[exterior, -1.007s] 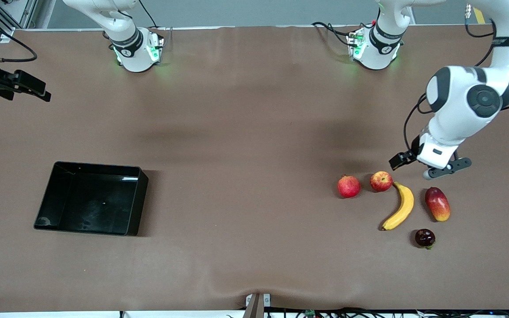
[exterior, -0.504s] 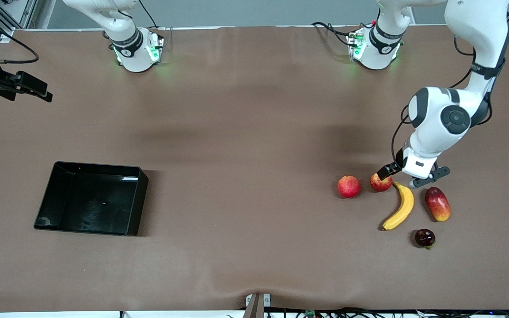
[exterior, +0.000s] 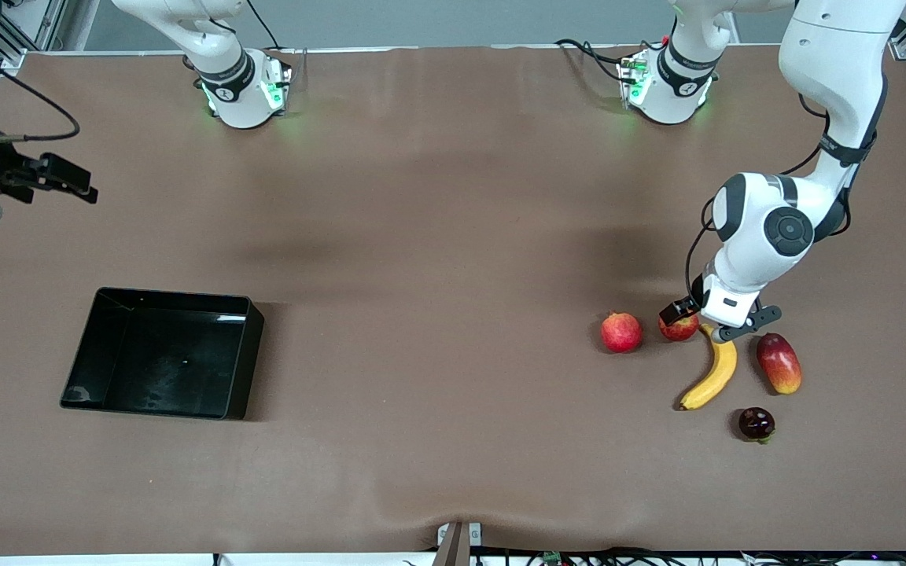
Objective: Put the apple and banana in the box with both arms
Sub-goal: 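Grasp the apple with the left gripper while the right gripper reaches the tray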
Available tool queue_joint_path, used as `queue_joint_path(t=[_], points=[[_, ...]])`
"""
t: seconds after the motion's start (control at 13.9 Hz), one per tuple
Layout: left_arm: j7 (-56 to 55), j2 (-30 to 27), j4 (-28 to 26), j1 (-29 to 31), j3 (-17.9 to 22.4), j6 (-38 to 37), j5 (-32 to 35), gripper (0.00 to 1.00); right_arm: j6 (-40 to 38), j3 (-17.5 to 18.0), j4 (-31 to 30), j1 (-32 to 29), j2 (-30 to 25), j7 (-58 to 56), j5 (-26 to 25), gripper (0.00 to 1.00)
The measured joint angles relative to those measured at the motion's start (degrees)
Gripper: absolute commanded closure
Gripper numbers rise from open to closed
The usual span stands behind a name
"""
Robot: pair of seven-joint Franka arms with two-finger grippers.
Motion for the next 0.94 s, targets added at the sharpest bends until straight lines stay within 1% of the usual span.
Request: queue_joint_path(t=[0.22, 0.29, 0.36, 0.5, 0.58, 0.72, 0.94], points=[[0.0, 1.45, 1.48, 0.0, -0.01, 0.01, 0.0, 0.0, 9.62, -0.29, -6.27, -4.05, 0.25, -5.98, -0.03, 0.0], [0.0, 2.12, 2.13, -0.01, -0.01, 0.01, 0.0, 0.08, 13.37, -0.4, -8.64, -5.31, 0.48, -7.57, -0.03, 0.0], [0.0, 2.82, 2.78, -0.02, -0.02, 0.03, 0.0, 0.29, 17.0, -0.49, -10.92, -6.31, 0.79, -8.81, -0.04, 0.0], [0.0, 3.94, 3.85, -0.05, -0.04, 0.04, 0.0, 0.86, 23.45, -0.59, -14.83, -8.28, 2.18, -10.52, -0.05, 0.0], [0.01, 4.06, 4.2, -0.06, -0.06, 0.05, 0.0, 1.0, 25.82, -0.62, -15.94, -9.32, 3.51, -11.1, -0.05, 0.0], [0.04, 4.14, 4.52, -0.14, -0.08, 0.05, 0.0, 1.0, 30.65, -0.66, -16.85, -10.96, 7.58, -11.71, -0.05, 0.0], [0.22, 4.11, 5.24, -0.53, -0.11, 0.08, 0.0, 1.0, 38.79, -0.67, -16.89, -11.41, 14.62, -11.95, -0.05, 0.0]])
